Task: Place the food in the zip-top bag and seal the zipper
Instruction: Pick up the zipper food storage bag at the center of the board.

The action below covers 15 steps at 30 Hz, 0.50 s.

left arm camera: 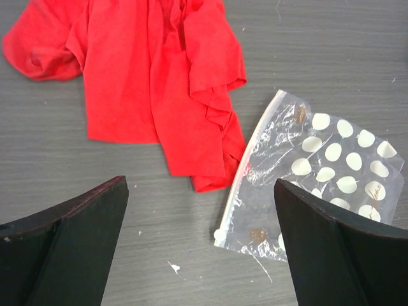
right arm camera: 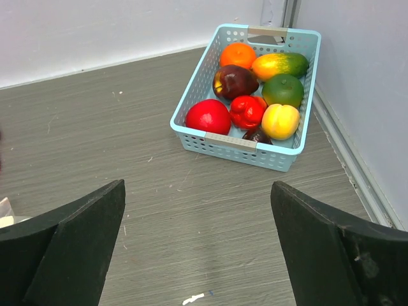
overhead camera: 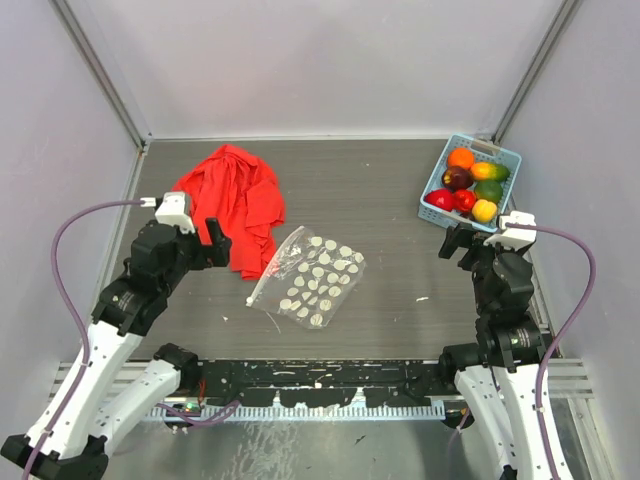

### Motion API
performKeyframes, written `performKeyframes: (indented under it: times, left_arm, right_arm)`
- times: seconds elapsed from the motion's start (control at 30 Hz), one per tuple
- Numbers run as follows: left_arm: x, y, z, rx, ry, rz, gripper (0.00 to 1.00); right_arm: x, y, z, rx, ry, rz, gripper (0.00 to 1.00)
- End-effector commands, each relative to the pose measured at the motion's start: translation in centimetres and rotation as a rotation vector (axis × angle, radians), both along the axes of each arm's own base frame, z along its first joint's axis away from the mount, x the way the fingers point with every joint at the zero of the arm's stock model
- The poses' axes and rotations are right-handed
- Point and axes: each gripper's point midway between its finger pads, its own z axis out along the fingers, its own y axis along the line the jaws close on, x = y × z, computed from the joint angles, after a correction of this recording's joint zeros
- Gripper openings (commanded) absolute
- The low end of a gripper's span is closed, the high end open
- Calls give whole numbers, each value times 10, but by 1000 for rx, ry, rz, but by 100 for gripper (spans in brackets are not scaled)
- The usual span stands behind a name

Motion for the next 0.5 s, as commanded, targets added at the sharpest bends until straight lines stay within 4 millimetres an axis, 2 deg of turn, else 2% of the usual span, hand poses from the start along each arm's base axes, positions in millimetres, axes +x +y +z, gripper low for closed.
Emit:
performKeyframes:
  times: [0.0,0.27,0.47]
  left_arm:
    - [-3,0,7,-69,16,44,98]
    - [-6,-6,-24,-160,149,112,98]
    - [-10,-12,-56,-214,272,163,98]
  right_arm:
    - [1,1,21,16,-80,6,100]
    - [1,2,22,17,-84,10,100]
    - [1,5,23,22,-89,24,100]
